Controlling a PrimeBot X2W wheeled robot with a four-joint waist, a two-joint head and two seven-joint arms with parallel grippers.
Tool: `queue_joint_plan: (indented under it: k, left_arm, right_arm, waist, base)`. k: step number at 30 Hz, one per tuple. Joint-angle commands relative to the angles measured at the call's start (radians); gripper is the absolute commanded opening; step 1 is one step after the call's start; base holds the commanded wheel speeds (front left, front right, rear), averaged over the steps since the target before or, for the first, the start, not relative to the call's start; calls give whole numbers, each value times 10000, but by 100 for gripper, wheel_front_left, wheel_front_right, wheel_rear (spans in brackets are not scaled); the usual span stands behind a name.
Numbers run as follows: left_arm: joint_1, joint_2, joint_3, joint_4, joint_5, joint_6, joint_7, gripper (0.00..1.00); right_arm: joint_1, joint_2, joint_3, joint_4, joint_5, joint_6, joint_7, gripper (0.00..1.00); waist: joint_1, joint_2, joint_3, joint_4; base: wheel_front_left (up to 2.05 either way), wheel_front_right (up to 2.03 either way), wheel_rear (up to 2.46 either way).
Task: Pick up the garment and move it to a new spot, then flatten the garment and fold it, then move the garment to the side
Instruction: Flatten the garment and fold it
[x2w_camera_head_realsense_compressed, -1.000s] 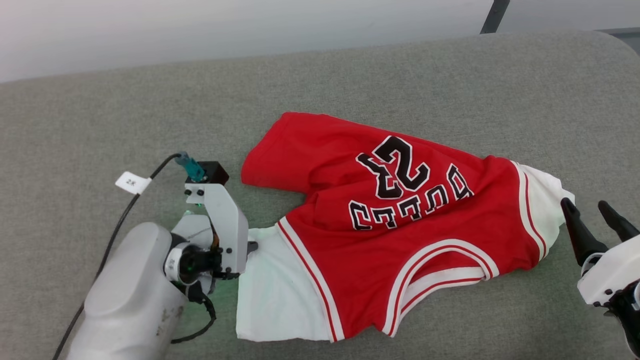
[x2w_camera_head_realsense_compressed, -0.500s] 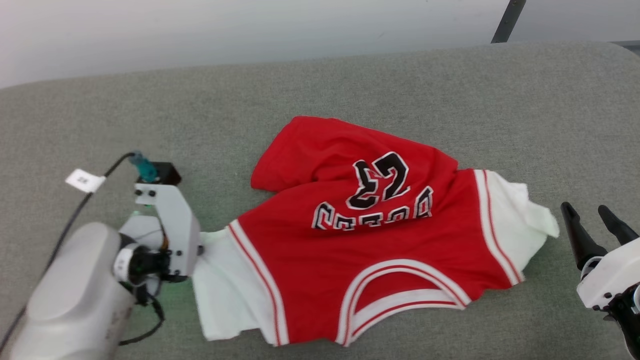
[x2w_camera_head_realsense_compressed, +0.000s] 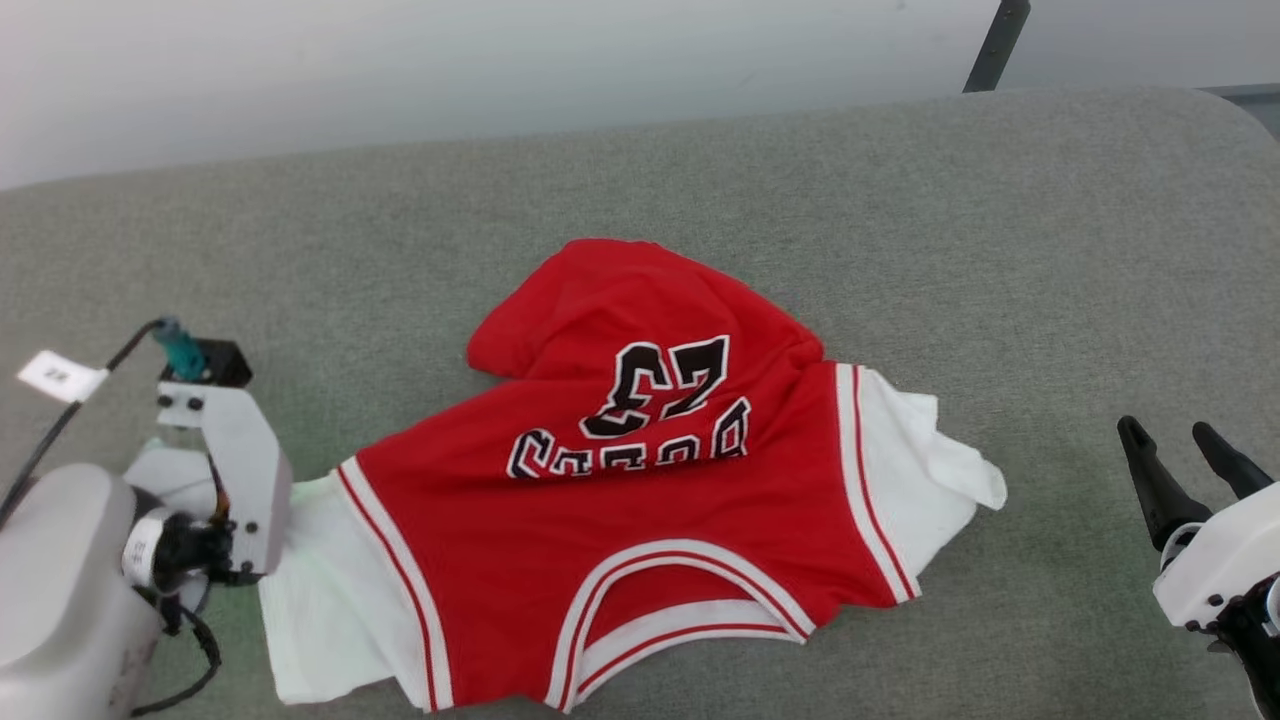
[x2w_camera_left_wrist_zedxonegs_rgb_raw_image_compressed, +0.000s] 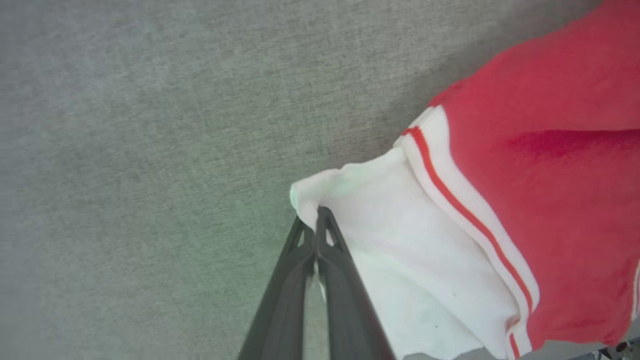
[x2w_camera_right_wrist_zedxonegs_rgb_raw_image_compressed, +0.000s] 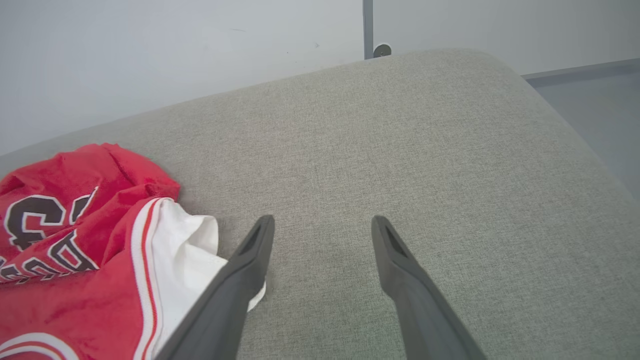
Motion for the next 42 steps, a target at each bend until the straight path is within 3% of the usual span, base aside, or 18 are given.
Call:
queue_joint_plan:
  k: [1,2,3,4,5,6,7,18,27,32,42]
  left_arm:
    - [222,-27,46,87,-20,64,-137,0]
    - [260,-89,92,112,-75,105,-240,3]
    - [299,-142,132,153,-129,151,-334,20]
    - [339,-193,136,195,-121,165,-425,27]
    - [375,-245,120,225,-123,180,-508,41]
    - [403,-295,124,241,-131,176,-628,75]
    - [444,-351,143,276,-153,186,-735,100]
    - [928,-419,239,-25,-156,80,-1677,100]
    - [2311,-239,611,-1659,-318,90,-3040,100]
    - [3509,-283,977,-2646,-684,442,-3568,100]
    - [4457,-372,1260,-3179,-1132,906,-3590,100]
  right_arm:
    - [132,19,38,-23,35,-6,39,100]
    - [145,22,50,-20,34,-6,68,100]
    - [141,22,58,-13,36,-6,70,100]
    - [160,16,83,-5,45,-6,99,100]
    - [202,13,119,0,68,-6,121,100]
    - [246,10,132,7,72,-6,141,100]
    - [289,-2,151,13,62,-6,156,100]
    - [666,-13,313,-51,151,-6,304,100]
    - [1137,11,299,-292,213,-6,183,100]
    - [1206,-77,293,-691,184,-6,-245,100]
    - [875,-119,410,-1556,105,-6,-774,100]
  waist:
    - [0,0,-51,-34]
    - [0,0,-78,-41]
    - [0,0,-111,-44]
    - [0,0,-153,-42]
    - [0,0,-199,-36]
    - [0,0,-252,-28]
    - [0,0,-316,-18]
    - [0,0,-1087,212]
    - [0,0,-1699,556]
    - [0,0,-1723,753]
    - [0,0,-1126,740]
  base:
    - [0,0,0]
    - [0,0,0]
    - [0,0,0]
    - [0,0,0]
    - [0,0,0]
    - [0,0,0]
    - [0,0,0]
    - [0,0,0]
    - [0,0,0]
    - [0,0,0]
    - [0,0,0]
